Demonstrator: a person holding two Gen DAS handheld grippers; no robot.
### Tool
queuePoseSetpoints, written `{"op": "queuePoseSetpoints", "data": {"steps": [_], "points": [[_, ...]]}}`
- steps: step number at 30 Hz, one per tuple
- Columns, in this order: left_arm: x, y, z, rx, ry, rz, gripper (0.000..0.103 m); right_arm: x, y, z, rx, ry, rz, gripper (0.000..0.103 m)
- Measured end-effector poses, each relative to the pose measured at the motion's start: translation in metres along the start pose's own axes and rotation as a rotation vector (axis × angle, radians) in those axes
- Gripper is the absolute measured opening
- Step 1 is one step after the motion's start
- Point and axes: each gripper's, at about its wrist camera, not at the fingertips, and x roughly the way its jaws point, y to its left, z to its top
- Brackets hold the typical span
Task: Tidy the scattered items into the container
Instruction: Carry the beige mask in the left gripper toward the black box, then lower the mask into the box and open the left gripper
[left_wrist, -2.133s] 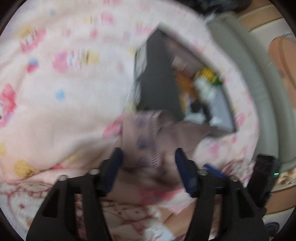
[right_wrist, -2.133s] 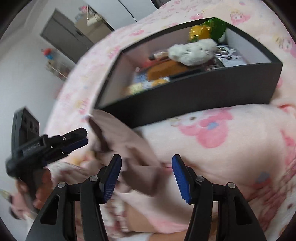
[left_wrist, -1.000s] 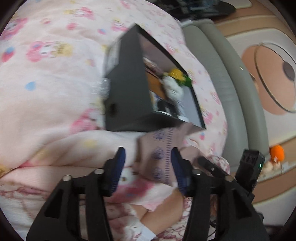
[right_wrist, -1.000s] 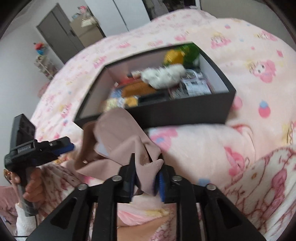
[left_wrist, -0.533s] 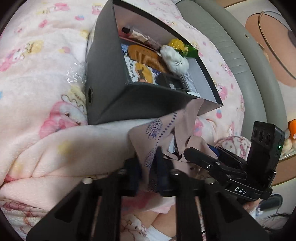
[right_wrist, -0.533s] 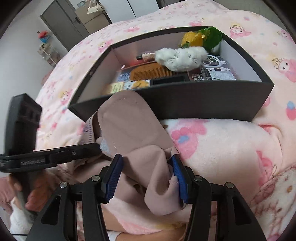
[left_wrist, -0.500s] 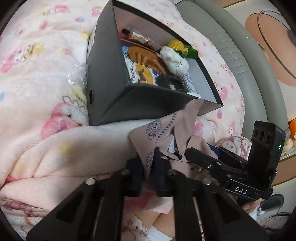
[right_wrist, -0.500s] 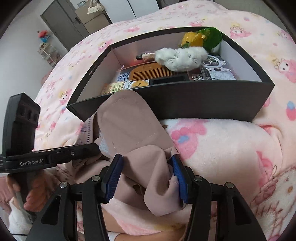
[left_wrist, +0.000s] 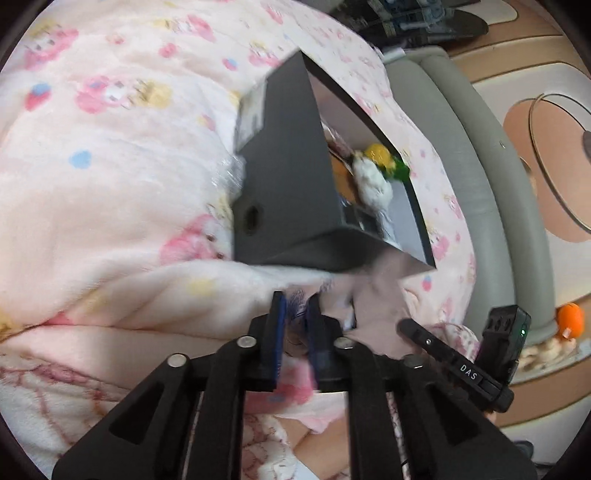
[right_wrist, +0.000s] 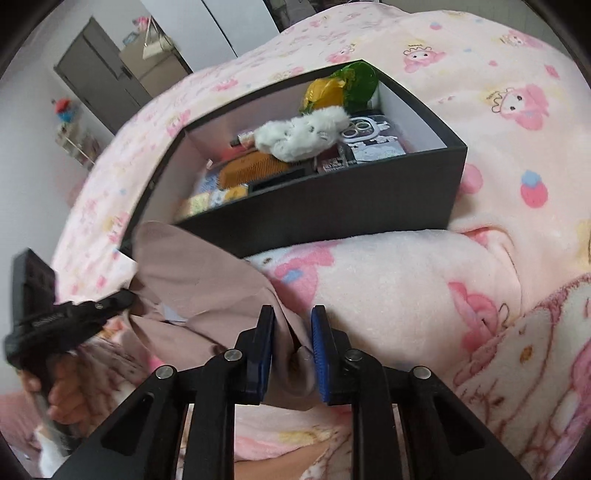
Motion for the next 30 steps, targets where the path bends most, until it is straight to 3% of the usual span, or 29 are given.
{"op": "queuePoseSetpoints", "data": {"steps": [1, 2, 3, 5, 6, 7, 9, 11, 14, 17, 21, 24, 26, 28, 29, 30], "points": [[0.006, -0.002, 0.000, 0.004, 0.020, 0.011, 0.044, 0.004, 0.002, 0.000, -0.012, 0.018, 0.017, 0.036], [0.011, -0.004, 0.000, 0.013, 0.036, 0.027, 0.051, 0.009, 0.005, -0.001, -0.026, 0.038, 0.019, 0.047], [0.018, -0.007, 0.000, 0.029, 0.056, 0.045, 0.053, 0.016, 0.010, -0.002, -0.056, 0.064, 0.005, 0.048], [0.030, -0.014, -0.002, 0.069, 0.094, 0.085, 0.050, 0.027, 0.021, -0.008, -0.115, 0.097, -0.019, 0.047], [0.035, -0.020, -0.004, 0.106, 0.106, 0.115, 0.028, 0.032, 0.025, -0.011, -0.128, 0.111, -0.017, 0.041], [0.037, -0.024, -0.007, 0.138, 0.116, 0.127, 0.007, 0.035, 0.028, -0.013, -0.131, 0.129, -0.004, 0.014], [0.029, -0.036, -0.014, 0.182, 0.086, 0.148, 0.006, 0.029, 0.033, -0.015, -0.132, 0.112, 0.033, 0.008], [0.013, -0.052, -0.021, 0.202, 0.055, 0.091, 0.006, 0.008, 0.038, -0.010, -0.150, 0.052, 0.067, 0.007], [-0.008, -0.085, -0.018, 0.271, -0.010, 0.086, 0.006, -0.029, 0.043, 0.011, -0.175, -0.041, 0.119, 0.007], [-0.019, -0.125, 0.004, 0.345, -0.064, 0.052, 0.006, -0.058, 0.049, 0.049, -0.214, -0.124, 0.175, 0.007], [-0.024, -0.163, 0.037, 0.400, -0.162, 0.074, 0.007, -0.065, 0.047, 0.100, -0.221, -0.188, 0.237, 0.007], [0.001, -0.158, 0.065, 0.329, -0.120, 0.113, 0.008, -0.030, 0.029, 0.129, -0.214, -0.141, 0.159, 0.008], [0.034, -0.149, 0.077, 0.321, -0.061, 0.221, 0.008, -0.003, 0.015, 0.140, -0.196, -0.114, 0.111, 0.009], [0.061, -0.143, 0.077, 0.322, -0.002, 0.316, 0.010, 0.018, -0.004, 0.138, -0.130, -0.066, 0.124, 0.009], [0.071, -0.139, 0.073, 0.318, 0.034, 0.341, 0.013, 0.027, -0.015, 0.136, -0.082, -0.030, 0.134, 0.010], [0.080, -0.135, 0.070, 0.309, 0.062, 0.363, 0.023, 0.031, -0.024, 0.133, -0.048, -0.004, 0.150, 0.011]]}}
